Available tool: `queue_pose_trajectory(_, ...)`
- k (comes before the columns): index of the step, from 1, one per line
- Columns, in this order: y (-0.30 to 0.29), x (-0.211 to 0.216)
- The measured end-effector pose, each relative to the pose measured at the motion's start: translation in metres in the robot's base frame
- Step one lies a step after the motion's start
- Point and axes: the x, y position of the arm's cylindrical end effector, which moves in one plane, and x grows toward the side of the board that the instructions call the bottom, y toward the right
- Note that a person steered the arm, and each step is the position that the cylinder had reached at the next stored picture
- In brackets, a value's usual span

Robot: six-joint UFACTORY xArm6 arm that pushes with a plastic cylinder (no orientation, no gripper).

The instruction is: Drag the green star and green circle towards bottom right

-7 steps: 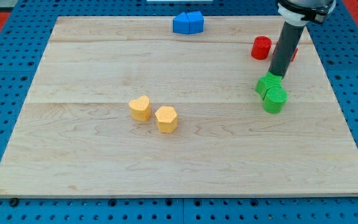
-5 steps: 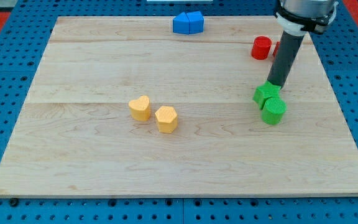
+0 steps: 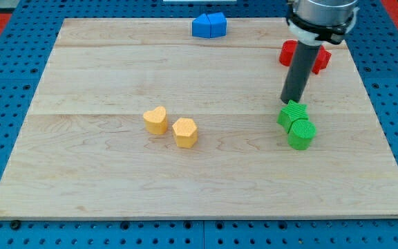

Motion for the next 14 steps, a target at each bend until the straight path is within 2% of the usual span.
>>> queue_pose_trajectory(2, -0.019, 0.009)
queue_pose_trajectory(7, -0.016, 0.08)
queue_pose_trajectory(12, 0.058, 0.081)
queue_pose_trajectory(14, 0.059, 0.08)
